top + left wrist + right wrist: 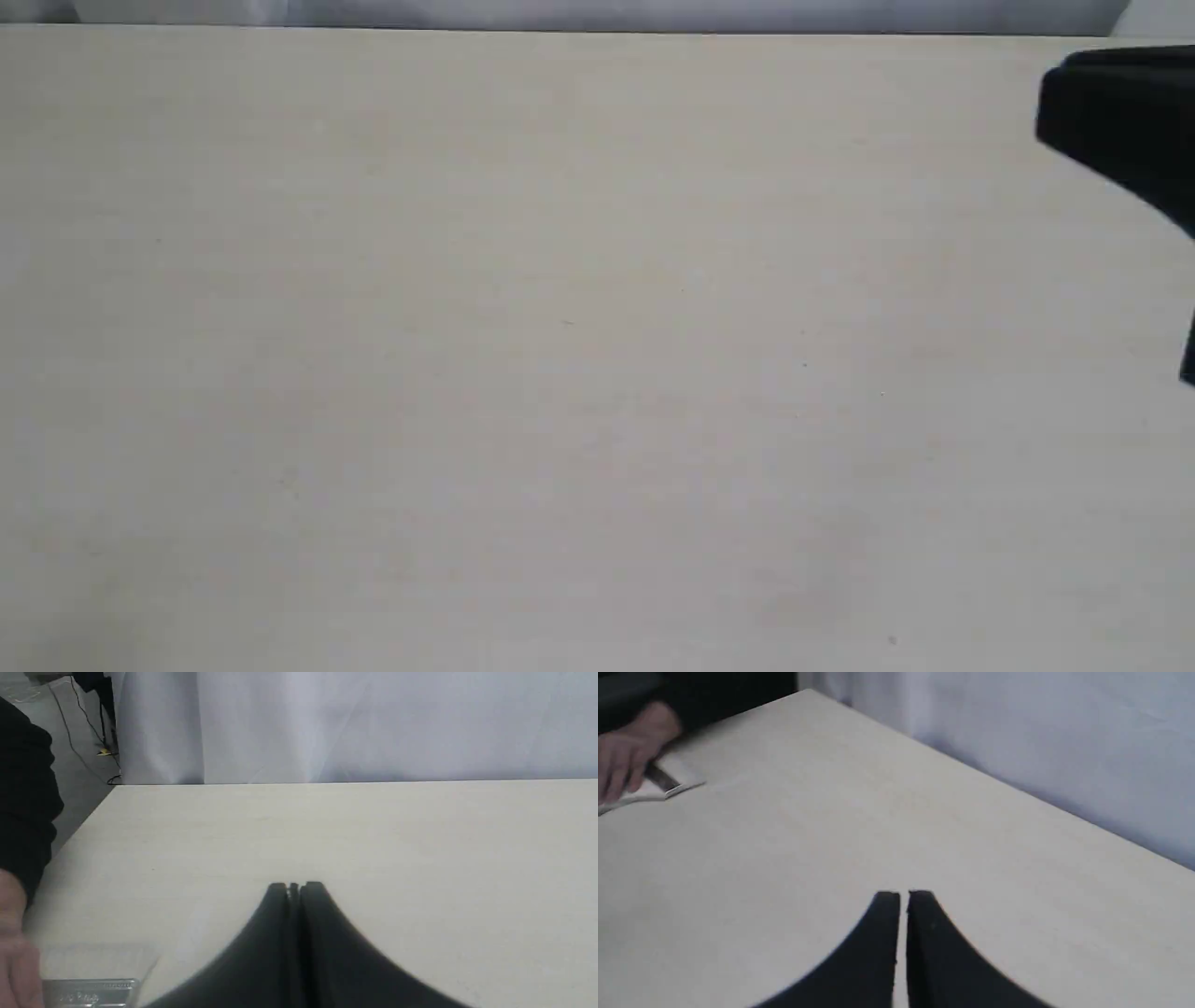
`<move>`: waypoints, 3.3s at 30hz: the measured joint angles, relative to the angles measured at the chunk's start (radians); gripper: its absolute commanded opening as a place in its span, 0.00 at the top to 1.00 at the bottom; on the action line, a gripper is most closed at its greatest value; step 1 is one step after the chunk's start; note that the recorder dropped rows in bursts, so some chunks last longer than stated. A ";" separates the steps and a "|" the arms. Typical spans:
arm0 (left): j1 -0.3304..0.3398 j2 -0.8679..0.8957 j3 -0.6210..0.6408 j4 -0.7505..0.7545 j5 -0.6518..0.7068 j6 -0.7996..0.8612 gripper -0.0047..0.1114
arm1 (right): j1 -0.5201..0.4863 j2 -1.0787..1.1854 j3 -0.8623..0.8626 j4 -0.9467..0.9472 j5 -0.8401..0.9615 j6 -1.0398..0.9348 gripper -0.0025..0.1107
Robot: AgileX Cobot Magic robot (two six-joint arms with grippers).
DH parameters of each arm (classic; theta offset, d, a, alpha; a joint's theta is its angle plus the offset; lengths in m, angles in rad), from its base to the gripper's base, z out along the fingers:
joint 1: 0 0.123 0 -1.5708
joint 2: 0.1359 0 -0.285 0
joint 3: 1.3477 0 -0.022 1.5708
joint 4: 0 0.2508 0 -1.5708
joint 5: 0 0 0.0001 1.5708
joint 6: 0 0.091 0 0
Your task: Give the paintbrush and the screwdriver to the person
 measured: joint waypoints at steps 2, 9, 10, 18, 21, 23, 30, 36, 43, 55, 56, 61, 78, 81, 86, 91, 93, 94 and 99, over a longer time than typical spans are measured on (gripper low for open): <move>0.000 0.000 0.000 0.000 0.000 0.000 0.96 | -0.079 -0.026 0.037 -0.005 -0.049 0.002 0.94; 0.000 0.000 0.000 0.000 0.000 0.000 0.96 | -0.362 -0.121 0.190 -0.007 -0.132 -0.001 0.94; 0.000 0.000 0.000 0.000 0.000 0.000 0.96 | -0.394 -0.135 0.210 -0.007 -0.142 -0.001 0.94; 0.000 0.000 0.000 0.000 0.000 0.000 0.96 | -0.652 -0.263 0.393 -0.007 -0.252 -0.001 0.94; 0.000 0.000 0.000 0.000 0.000 0.000 0.96 | -0.719 -0.326 0.445 -0.007 -0.269 -0.001 0.94; 0.000 0.000 0.000 0.000 0.000 0.000 0.96 | -0.754 -0.369 0.478 -0.007 -0.276 -0.001 0.94; 0.000 0.000 0.000 0.000 0.000 0.000 0.96 | -0.850 -0.505 0.574 -0.007 -0.280 -0.001 0.94; 0.000 0.000 0.000 0.000 0.000 0.000 0.96 | -0.882 -0.582 0.630 -0.007 -0.280 -0.001 0.94; 0.000 0.000 0.000 0.000 0.000 0.000 0.96 | -0.882 -0.586 0.641 -0.007 -0.277 -0.001 0.94; 0.000 0.000 0.000 0.000 0.000 0.000 0.96 | -0.882 -0.586 0.667 0.070 -0.277 -0.102 0.94; 0.000 0.000 0.000 0.000 0.000 0.000 0.96 | -0.882 -0.586 0.671 0.091 -0.277 -0.128 0.94; 0.000 0.000 0.000 0.000 0.000 0.000 0.96 | -0.882 -0.586 0.698 0.195 -0.274 -0.254 0.94; 0.000 0.000 0.000 0.000 0.000 0.000 0.96 | -0.882 -0.586 0.717 0.214 -0.236 -0.287 0.94; 0.000 0.000 0.000 0.000 0.000 0.000 0.96 | -0.882 -0.586 0.717 0.218 -0.236 -0.294 0.94; 0.000 0.000 0.000 0.000 0.000 0.000 0.96 | -0.882 -0.586 0.717 0.274 -0.236 -0.352 0.94; 0.000 0.000 0.000 0.000 0.000 0.000 0.96 | -0.882 -0.586 0.717 0.292 -0.234 -0.378 0.94; 0.000 0.000 0.000 0.000 0.000 0.000 0.96 | -0.882 -0.586 0.717 0.294 -0.234 -0.378 0.94; 0.000 0.000 0.000 0.000 0.000 0.000 0.96 | -0.882 -0.586 0.717 0.294 -0.234 -0.378 0.94; 0.000 0.000 0.000 0.000 0.000 0.000 0.96 | -0.882 -0.586 0.717 0.260 -0.234 -0.320 0.94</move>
